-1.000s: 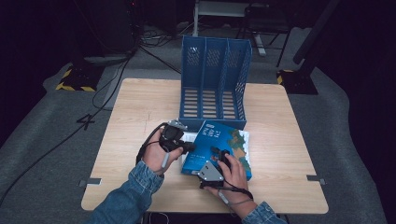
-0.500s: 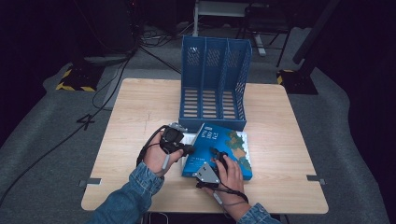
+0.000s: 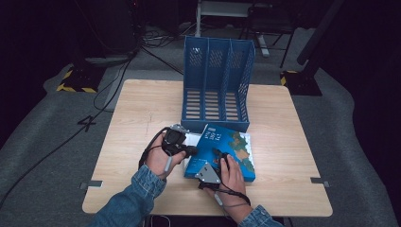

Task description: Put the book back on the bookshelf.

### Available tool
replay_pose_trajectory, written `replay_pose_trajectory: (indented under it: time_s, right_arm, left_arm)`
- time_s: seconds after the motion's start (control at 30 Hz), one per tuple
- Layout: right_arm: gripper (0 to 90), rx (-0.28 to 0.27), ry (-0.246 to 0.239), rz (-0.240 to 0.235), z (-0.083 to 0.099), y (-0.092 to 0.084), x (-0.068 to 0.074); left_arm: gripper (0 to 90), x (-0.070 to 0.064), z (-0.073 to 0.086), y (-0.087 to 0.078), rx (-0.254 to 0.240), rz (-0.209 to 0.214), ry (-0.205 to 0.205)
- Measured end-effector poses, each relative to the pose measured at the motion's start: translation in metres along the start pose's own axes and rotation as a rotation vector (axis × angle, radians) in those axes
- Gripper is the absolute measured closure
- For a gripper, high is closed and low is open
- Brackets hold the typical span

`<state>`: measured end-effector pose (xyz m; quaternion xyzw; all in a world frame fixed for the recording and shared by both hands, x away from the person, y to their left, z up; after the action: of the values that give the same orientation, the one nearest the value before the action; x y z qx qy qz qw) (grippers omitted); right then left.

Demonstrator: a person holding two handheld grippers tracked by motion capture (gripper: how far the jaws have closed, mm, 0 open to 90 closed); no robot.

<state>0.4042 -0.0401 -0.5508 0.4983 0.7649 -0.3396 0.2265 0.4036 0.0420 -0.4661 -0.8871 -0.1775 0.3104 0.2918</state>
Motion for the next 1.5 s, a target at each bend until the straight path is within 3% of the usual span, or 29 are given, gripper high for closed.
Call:
replay_pose_trajectory:
  time_s: [0.27, 0.37, 0.43, 0.53, 0.6, 0.63, 0.77, 0.83, 0.9, 1.07, 1.13, 1.33, 1.5]
  right_arm:
    - [1.0, -0.013, -0.006, -0.017, 0.0, 0.001, -0.001]
    - [9.1, -0.014, -0.025, -0.05, -0.001, -0.001, 0.001]
    - [16.4, -0.012, -0.069, -0.055, -0.002, -0.004, 0.003]
    - [28.0, 0.021, -0.168, -0.055, -0.004, -0.006, 0.005]
    - [36.0, 0.034, -0.211, -0.048, -0.004, -0.007, 0.006]
    - [44.4, 0.038, -0.235, -0.046, -0.004, -0.008, 0.005]
    - [56.2, 0.048, -0.289, -0.043, -0.012, -0.009, 0.0]
    - [57.3, 0.058, -0.276, -0.052, -0.014, -0.009, -0.002]
    - [58.0, 0.066, -0.251, -0.074, -0.016, -0.01, -0.006]
    - [58.7, 0.077, -0.173, -0.133, -0.02, -0.011, -0.016]
    - [58.9, 0.078, -0.133, -0.146, -0.022, -0.011, -0.02]
    - [59.7, 0.078, -0.074, -0.181, -0.028, -0.012, -0.033]
    - [60.9, 0.083, -0.08, -0.187, -0.033, -0.014, -0.046]
  left_arm:
    - [82.6, 0.005, 0.001, 0.001, -0.003, -0.004, -0.007]
    - [82.0, 0.013, 0.003, 0.003, -0.011, -0.019, -0.027]
    - [80.1, 0.02, 0.005, 0.004, -0.012, -0.018, -0.048]
    - [73.1, 0.031, 0.01, 0.004, 0.004, -0.059, -0.073]
    - [75.0, 0.035, 0.015, 0.003, 0.018, -0.054, -0.097]
    - [75.5, 0.034, 0.015, 0.003, 0.012, -0.03, -0.108]
    - [62.9, 0.039, 0.016, 0.001, -0.038, -0.043, -0.087]
    - [57.6, 0.041, 0.014, -0.004, -0.097, -0.046, -0.077]
    - [49.6, 0.045, 0.012, -0.012, -0.159, -0.081, -0.039]
    - [46.2, 0.064, 0.023, -0.027, -0.255, -0.154, -0.007]
    - [46.0, 0.073, 0.034, -0.027, -0.25, -0.194, 0.008]
    - [44.8, 0.094, 0.052, -0.022, -0.203, -0.248, 0.006]
    - [42.9, 0.111, 0.06, -0.021, -0.155, -0.304, 0.022]
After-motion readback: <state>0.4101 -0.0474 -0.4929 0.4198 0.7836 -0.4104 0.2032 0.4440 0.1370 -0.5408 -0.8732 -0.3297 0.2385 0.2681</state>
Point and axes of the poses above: each handheld gripper's, and its own axes: y roughly forward along the jaws, z roughly out of its underside, x roughly to its left, the point moved 9 cm from there along y, roughly forward along the jaws, and after that the axes turned 11 degrees about z, right-handed, at the moved point
